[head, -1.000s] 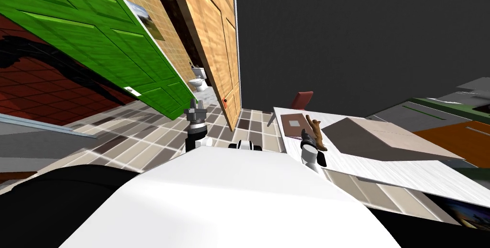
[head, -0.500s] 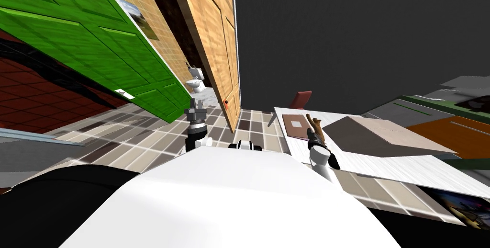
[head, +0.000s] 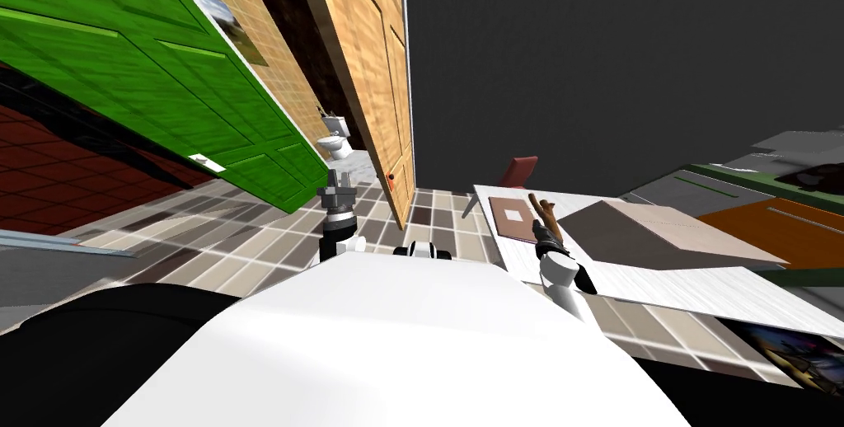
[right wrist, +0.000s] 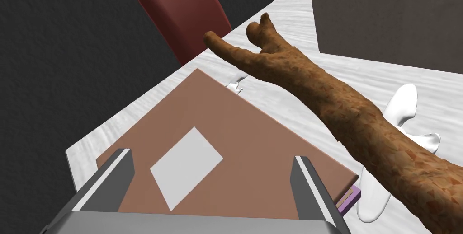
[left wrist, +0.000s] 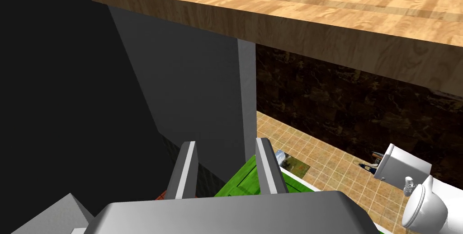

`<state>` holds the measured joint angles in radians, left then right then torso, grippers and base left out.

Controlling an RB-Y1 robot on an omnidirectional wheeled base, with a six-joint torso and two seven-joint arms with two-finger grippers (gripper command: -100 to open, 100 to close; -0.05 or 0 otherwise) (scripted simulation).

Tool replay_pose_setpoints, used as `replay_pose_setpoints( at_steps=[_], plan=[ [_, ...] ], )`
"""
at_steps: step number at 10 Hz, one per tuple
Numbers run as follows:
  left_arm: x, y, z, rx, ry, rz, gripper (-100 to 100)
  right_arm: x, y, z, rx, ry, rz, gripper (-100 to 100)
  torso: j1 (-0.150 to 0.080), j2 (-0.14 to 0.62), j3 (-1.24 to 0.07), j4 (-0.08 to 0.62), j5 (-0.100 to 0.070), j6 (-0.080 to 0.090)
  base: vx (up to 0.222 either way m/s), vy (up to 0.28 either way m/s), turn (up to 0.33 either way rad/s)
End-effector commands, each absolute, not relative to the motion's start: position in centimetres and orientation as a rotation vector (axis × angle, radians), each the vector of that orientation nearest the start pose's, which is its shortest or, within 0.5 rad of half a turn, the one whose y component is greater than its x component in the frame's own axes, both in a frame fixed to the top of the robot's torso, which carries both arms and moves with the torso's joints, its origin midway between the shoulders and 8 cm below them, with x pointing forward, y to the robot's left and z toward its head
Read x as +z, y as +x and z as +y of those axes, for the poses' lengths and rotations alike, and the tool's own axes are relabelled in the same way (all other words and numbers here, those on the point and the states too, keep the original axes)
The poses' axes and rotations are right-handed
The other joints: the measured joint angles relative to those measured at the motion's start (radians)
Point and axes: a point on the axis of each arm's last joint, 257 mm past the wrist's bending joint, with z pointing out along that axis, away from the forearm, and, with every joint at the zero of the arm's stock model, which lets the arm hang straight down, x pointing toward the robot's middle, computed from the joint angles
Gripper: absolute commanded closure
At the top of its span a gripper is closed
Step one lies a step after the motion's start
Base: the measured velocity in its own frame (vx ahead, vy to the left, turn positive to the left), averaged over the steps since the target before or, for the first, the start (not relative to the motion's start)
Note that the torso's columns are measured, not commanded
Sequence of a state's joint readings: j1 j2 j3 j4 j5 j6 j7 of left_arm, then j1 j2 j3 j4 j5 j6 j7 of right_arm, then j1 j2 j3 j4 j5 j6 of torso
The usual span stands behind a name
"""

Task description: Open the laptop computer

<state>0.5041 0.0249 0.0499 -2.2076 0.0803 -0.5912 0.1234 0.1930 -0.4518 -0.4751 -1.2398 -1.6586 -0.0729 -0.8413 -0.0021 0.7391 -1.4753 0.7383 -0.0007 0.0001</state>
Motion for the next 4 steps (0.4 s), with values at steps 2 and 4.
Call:
replay_pose_setpoints(
  at_steps=[2,4],
  plan=[
    [0.99,33.68,30.59,-1.416,-0.716,0.530,0,-30.94,34.69,-67.56,-2.066,-2.215,1.394,0,0.002,-0.001,-0.001,0.000,0.001,0.000,0.000,0.000,0.000],
    [0.99,33.68,30.59,-1.416,-0.716,0.530,0,-30.94,34.69,-67.56,-2.066,-2.215,1.394,0,0.002,-0.001,-0.001,0.000,0.001,0.000,0.000,0.000,0.000]
  ],
)
